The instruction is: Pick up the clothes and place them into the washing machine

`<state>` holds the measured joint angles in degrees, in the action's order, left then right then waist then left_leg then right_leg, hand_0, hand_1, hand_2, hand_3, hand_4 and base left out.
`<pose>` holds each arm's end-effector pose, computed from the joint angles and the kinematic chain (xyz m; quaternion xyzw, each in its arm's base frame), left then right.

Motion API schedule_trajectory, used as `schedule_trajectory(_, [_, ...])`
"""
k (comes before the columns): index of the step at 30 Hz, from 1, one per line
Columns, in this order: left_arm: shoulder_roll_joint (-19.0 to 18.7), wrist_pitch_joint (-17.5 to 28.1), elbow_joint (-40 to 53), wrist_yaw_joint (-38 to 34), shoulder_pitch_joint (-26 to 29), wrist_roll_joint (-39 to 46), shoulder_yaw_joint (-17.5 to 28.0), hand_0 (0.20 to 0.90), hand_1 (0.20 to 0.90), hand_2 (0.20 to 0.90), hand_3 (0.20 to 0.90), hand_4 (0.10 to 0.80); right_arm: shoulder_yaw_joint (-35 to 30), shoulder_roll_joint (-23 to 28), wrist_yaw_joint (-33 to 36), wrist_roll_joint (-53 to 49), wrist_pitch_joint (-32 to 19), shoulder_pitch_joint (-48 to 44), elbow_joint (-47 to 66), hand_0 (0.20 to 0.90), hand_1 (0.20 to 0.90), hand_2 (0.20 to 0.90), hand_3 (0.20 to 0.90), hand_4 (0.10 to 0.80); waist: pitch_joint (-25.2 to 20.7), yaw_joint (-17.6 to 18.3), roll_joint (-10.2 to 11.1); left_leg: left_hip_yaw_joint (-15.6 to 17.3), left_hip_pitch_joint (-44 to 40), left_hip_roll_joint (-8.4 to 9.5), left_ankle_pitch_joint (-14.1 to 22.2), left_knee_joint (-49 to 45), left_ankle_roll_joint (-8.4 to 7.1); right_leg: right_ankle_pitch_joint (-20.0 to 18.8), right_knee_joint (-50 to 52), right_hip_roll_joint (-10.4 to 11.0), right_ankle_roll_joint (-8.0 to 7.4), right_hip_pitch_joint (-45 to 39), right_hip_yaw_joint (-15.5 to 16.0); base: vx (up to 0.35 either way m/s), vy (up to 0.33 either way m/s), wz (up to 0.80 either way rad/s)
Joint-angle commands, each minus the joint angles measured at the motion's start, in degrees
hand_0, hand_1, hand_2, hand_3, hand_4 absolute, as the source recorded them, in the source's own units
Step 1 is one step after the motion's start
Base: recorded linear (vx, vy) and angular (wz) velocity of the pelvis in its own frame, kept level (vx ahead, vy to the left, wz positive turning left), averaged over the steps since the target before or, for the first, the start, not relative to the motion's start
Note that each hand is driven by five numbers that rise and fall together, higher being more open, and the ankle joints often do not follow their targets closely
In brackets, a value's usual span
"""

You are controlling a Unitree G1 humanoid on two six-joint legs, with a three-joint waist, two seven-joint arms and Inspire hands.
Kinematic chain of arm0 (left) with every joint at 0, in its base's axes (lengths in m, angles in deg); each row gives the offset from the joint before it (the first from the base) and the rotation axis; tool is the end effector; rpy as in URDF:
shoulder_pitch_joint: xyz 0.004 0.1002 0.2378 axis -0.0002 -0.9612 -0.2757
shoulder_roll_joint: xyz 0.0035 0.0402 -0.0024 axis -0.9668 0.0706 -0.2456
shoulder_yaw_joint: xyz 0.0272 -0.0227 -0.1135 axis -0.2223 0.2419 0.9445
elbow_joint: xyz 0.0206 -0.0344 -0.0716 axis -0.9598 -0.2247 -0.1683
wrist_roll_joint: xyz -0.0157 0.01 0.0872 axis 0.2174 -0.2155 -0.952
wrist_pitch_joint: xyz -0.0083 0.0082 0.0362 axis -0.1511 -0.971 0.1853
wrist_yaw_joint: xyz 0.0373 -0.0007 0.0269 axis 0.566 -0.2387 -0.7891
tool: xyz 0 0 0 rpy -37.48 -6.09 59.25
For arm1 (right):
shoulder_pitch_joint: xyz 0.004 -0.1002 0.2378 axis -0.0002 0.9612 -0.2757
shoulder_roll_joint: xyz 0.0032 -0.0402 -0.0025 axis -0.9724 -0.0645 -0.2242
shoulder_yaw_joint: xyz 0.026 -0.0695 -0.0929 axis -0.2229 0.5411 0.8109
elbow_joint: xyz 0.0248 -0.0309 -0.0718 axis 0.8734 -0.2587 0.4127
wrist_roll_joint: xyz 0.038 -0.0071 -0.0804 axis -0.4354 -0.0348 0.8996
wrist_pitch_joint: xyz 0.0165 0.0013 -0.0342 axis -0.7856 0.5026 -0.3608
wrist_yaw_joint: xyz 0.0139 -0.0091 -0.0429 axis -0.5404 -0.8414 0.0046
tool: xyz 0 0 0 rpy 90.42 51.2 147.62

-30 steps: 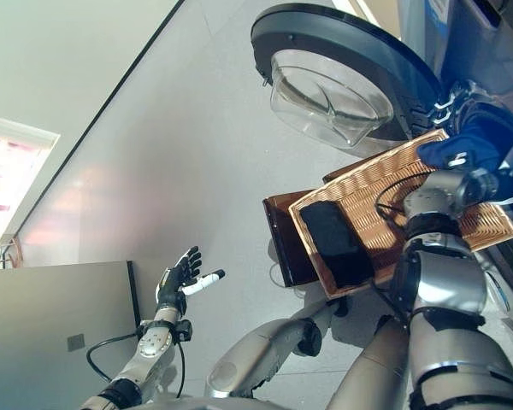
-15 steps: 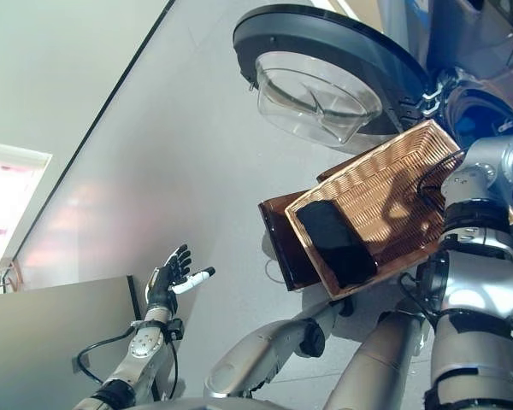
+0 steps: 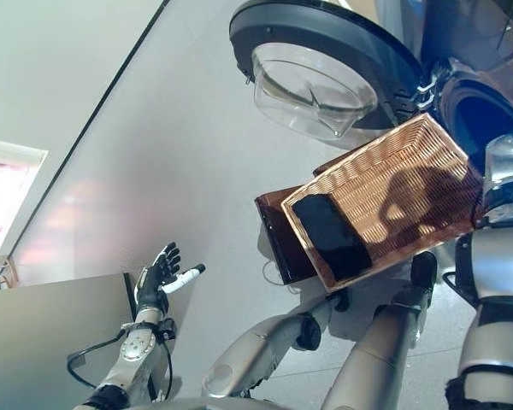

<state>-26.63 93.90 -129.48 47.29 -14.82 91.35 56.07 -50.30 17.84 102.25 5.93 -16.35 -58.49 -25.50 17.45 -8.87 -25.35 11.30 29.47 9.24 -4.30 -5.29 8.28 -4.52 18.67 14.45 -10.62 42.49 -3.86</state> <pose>0.1487 0.1829 -0.0662 0.0026 0.1528 0.1078 0.9824 0.3189 -0.3563 0.2453 -0.2669 -0.0581 -0.5836 0.7647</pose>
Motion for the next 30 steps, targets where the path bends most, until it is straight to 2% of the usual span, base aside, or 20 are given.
schedule_trajectory(1, [-4.4,2.0,-3.0,-2.8,-0.5,1.4,4.8,0.900,0.900,0.900,0.900,0.800,6.0,3.0,1.0,3.1,-4.7,-5.8,7.2,0.900,0.900,0.900,0.900,0.800,-3.9,-1.1,2.8,-3.4,5.8,-4.22,-0.1,-3.0,-9.63,1.9,-1.4,-1.9,5.20,-3.8,0.9,0.000,0.000,0.00])
schedule_trajectory(3, [-4.3,2.0,-3.8,-2.8,-0.1,1.4,4.5,0.900,0.900,0.900,0.900,0.800,6.0,1.8,0.3,2.1,-5.3,-5.7,6.1,0.900,0.900,0.900,0.900,0.800,-3.8,-1.0,3.1,-3.4,5.8,-4.28,-0.1,-3.0,-9.59,1.8,-1.4,-1.9,5.20,-3.9,0.8,-0.005,-0.003,-0.02])
schedule_trajectory(4, [-3.9,1.7,-4.6,-2.5,0.6,1.5,4.4,0.900,0.900,0.900,0.900,0.800,5.9,0.8,-3.1,-1.2,-6.5,-4.8,2.0,0.900,0.900,0.900,0.900,0.800,-3.5,-1.2,3.9,-3.6,5.7,-4.48,-0.1,-3.3,-9.61,1.7,-1.5,-2.1,5.25,-4.3,1.0,-0.012,-0.012,-0.04])
schedule_trajectory(6, [-3.7,1.5,-4.9,-2.0,1.1,1.1,3.7,0.900,0.900,0.900,0.900,0.800,4.5,-0.6,-5.2,-5.2,-7.6,-3.4,-2.3,0.900,0.900,0.900,0.900,0.800,-3.3,-1.6,4.4,-3.8,5.4,-4.71,0.0,-3.6,-9.59,1.7,-1.6,-2.1,5.29,-4.9,1.4,-0.002,-0.040,-0.02])
schedule_trajectory(9, [-4.1,1.2,-5.1,-1.8,1.9,0.5,3.8,0.900,0.900,0.900,0.900,0.800,0.9,-5.4,-8.1,-10.9,-10.4,1.1,-2.0,0.900,0.900,0.900,0.900,0.800,-2.6,-1.7,5.9,-4.2,4.8,-5.27,0.2,-4.1,-9.51,1.8,-1.5,-2.5,5.45,-6.0,2.1,0.009,-0.053,-0.02])
schedule_trajectory(10, [-4.2,1.2,-5.1,-1.8,1.9,0.5,3.7,0.900,0.900,0.900,0.900,0.800,0.7,-5.4,-8.1,-10.9,-10.4,1.3,-1.9,0.900,0.900,0.900,0.900,0.800,-2.6,-1.7,5.9,-4.2,4.8,-5.26,0.2,-4.1,-9.51,1.8,-1.6,-2.5,5.46,-6.1,2.1,0.016,-0.082,-0.06])
schedule_trajectory(11, [-4.0,1.3,-5.4,-2.0,2.2,-0.1,3.8,0.900,0.900,0.900,0.900,0.800,-2.3,-10.1,-9.7,-15.1,-12.7,5.9,-0.6,0.900,0.900,0.900,0.900,0.800,-2.1,-1.9,7.1,-4.6,4.4,-5.63,0.4,-4.6,-9.39,2.0,-1.6,-2.8,5.54,-7.2,2.6,0.019,-0.090,-0.02])
schedule_trajectory(13, [-3.8,1.3,-6.9,-2.6,2.8,-0.3,4.1,0.900,0.900,0.900,0.900,0.800,-5.3,-16.5,-10.7,-18.8,-14.8,11.0,0.0,0.900,0.900,0.900,0.900,0.800,-1.8,-2.3,8.6,-5.2,3.8,-6.12,0.5,-4.8,-9.31,2.2,-2.0,-3.0,5.68,-8.5,3.6,0.031,-0.100,0.05])
schedule_trajectory(19, [-4.4,0.7,-10.1,-3.5,5.3,-2.3,3.7,0.900,0.900,0.900,0.900,0.800,-8.6,-30.2,-14.3,-27.5,-18.3,17.8,1.5,0.900,0.900,0.900,0.900,0.800,-0.6,-3.6,13.3,-7.7,1.4,-7.07,0.5,-4.6,-9.29,2.5,-3.5,-3.4,5.99,-12.8,7.1,0.026,-0.091,0.11])
schedule_trajectory(20, [-4.4,0.7,-10.1,-3.5,5.3,-2.3,3.7,0.900,0.900,0.900,0.900,0.800,-8.6,-30.2,-14.3,-27.5,-18.3,17.8,1.5,0.900,0.900,0.900,0.900,0.800,-0.6,-3.6,13.3,-7.7,1.4,-7.06,0.5,-4.6,-9.29,2.5,-3.5,-3.4,5.99,-12.8,7.1,0.025,-0.088,0.37])
schedule_trajectory(23, [-5.1,0.0,-10.6,-3.3,5.8,-3.6,3.4,0.900,0.900,0.900,0.900,0.800,-8.6,-35.0,-16.0,-30.0,-18.9,19.9,2.0,0.900,0.900,0.900,0.900,0.800,0.2,-4.9,16.4,-9.4,0.5,-7.39,0.3,-4.5,-9.43,2.9,-4.4,-3.8,6.21,-15.2,9.4,0.030,-0.077,0.41])
schedule_trajectory(24, [-5.1,0.0,-10.6,-3.3,5.8,-3.6,3.4,0.900,0.900,0.900,0.900,0.800,-8.6,-35.0,-16.0,-30.0,-18.9,19.9,2.0,0.900,0.900,0.900,0.900,0.800,0.2,-4.9,16.4,-9.4,0.5,-7.39,0.3,-4.5,-9.43,2.9,-4.4,-3.8,6.21,-15.2,9.4,0.024,-0.086,0.34])
schedule_trajectory(25, [-5.3,-0.1,-10.9,-3.6,5.8,-3.7,3.4,0.900,0.900,0.900,0.900,0.800,-8.7,-36.7,-16.5,-31.4,-19.5,20.7,2.9,0.900,0.900,0.900,0.900,0.800,0.6,-5.6,18.0,-10.2,0.4,-7.65,0.4,-4.7,-9.50,3.1,-4.7,-4.0,6.24,-16.0,10.5,0.013,-0.074,0.27])
schedule_trajectory(27, [-5.4,-0.3,-11.6,-3.6,6.1,-4.0,3.6,0.900,0.900,0.900,0.900,0.800,-8.3,-37.0,-16.7,-30.7,-19.2,21.1,2.7,0.900,0.900,0.900,0.900,0.800,0.8,-5.8,18.8,-10.6,0.4,-7.71,0.3,-4.8,-9.52,3.1,-4.9,-4.1,6.25,-16.4,11.1,0.009,-0.075,0.20])
schedule_trajectory(29, [-5.9,-0.5,-12.5,-3.7,6.4,-3.9,4.3,0.900,0.900,0.900,0.900,0.800,-7.3,-38.3,-16.8,-29.8,-19.1,22.4,3.3,0.900,0.900,0.900,0.900,0.800,1.6,-6.4,21.1,-11.6,0.4,-8.03,0.4,-5.1,-9.64,3.1,-5.4,-4.4,6.29,-17.4,12.5,0.006,-0.077,0.18])
schedule_trajectory(30, [-5.9,-0.5,-12.5,-3.7,6.4,-3.9,4.3,0.900,0.900,0.900,0.900,0.800,-7.3,-38.3,-16.8,-29.8,-19.1,22.4,3.3,0.900,0.900,0.900,0.900,0.800,1.6,-6.4,21.1,-11.7,0.4,-8.02,0.4,-5.1,-9.64,3.1,-5.4,-4.4,6.29,-17.5,12.5,0.008,-0.048,0.13])
